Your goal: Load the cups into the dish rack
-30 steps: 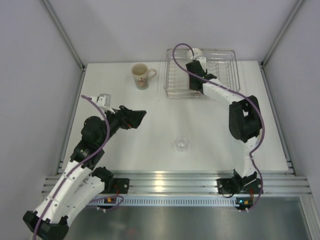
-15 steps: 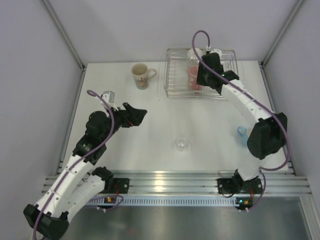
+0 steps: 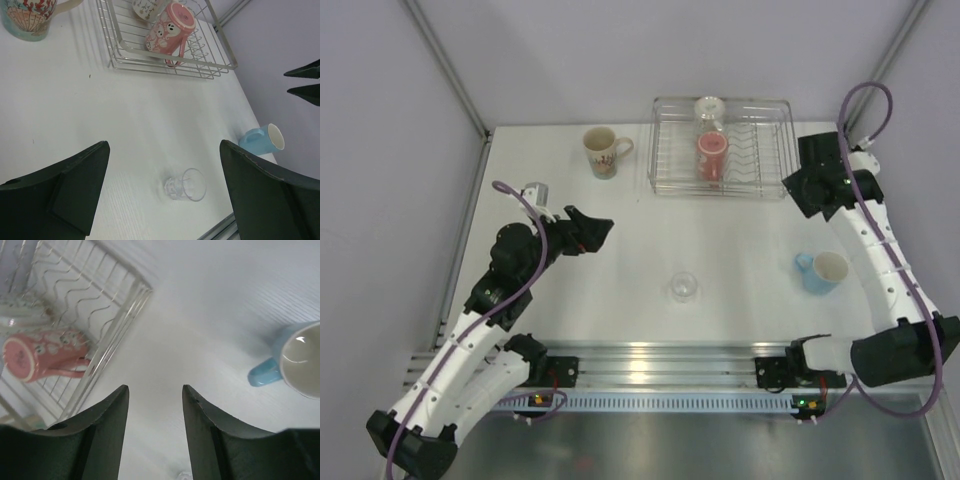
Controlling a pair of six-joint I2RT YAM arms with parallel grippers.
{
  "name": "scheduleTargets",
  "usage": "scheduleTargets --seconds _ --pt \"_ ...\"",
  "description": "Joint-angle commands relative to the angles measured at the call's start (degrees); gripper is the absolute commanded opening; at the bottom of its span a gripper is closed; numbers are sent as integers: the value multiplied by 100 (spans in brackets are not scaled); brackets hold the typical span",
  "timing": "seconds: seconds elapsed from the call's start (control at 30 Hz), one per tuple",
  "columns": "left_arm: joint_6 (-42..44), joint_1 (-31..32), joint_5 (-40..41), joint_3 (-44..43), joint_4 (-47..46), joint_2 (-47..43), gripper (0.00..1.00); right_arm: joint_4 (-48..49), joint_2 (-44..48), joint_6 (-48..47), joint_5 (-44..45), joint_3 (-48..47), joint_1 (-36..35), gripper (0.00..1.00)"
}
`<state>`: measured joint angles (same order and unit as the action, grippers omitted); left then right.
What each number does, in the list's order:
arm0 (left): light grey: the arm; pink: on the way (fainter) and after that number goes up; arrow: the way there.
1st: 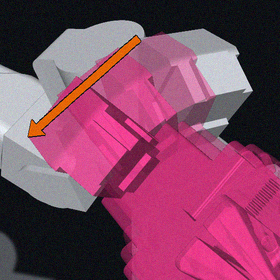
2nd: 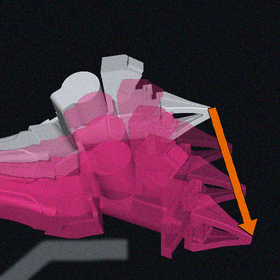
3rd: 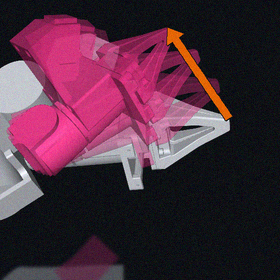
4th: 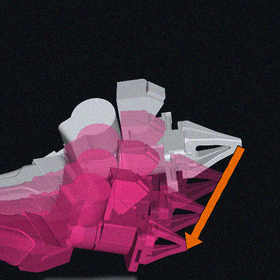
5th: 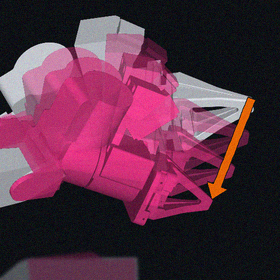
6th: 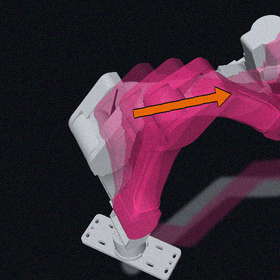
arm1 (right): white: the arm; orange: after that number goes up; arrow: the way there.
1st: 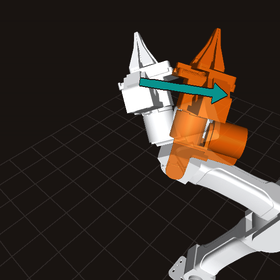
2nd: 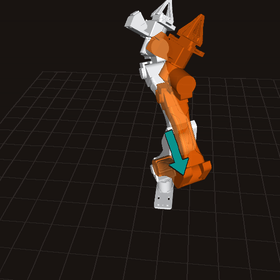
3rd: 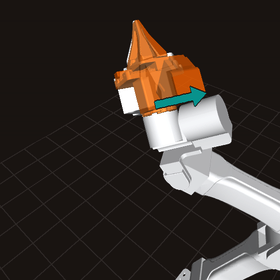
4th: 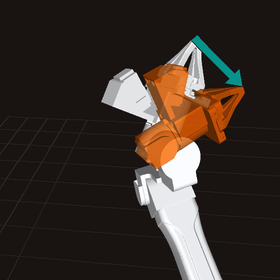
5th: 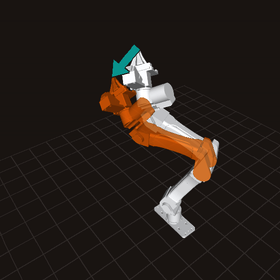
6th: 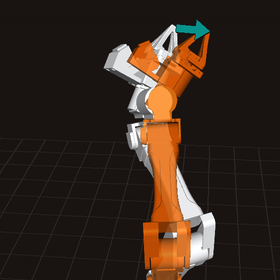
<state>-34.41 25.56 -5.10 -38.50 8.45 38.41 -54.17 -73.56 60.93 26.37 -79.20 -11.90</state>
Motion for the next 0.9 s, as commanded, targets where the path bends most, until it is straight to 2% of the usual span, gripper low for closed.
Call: scheduleTargets --seconds 0.0,0.13,0.43,0.6,0.87 --pt "-65 10 -61 -8 -54 -132 97 -1499 228 1623 668 0 468 48" --pt "-48 10 -105 -8 -54 -193 97 -1579 403 1879 334 606 1345 49" --pt "-83 10 -78 71 -54 -221 97 -973 685 1607 44 1556 2314 52" --pt "-109 10 -96 97 -63 -176 97 -639 650 1475 -114 1899 2596 52" --pt "-118 10 -79 150 -115 -141 97 451 554 1167 -413 2558 2834 52"
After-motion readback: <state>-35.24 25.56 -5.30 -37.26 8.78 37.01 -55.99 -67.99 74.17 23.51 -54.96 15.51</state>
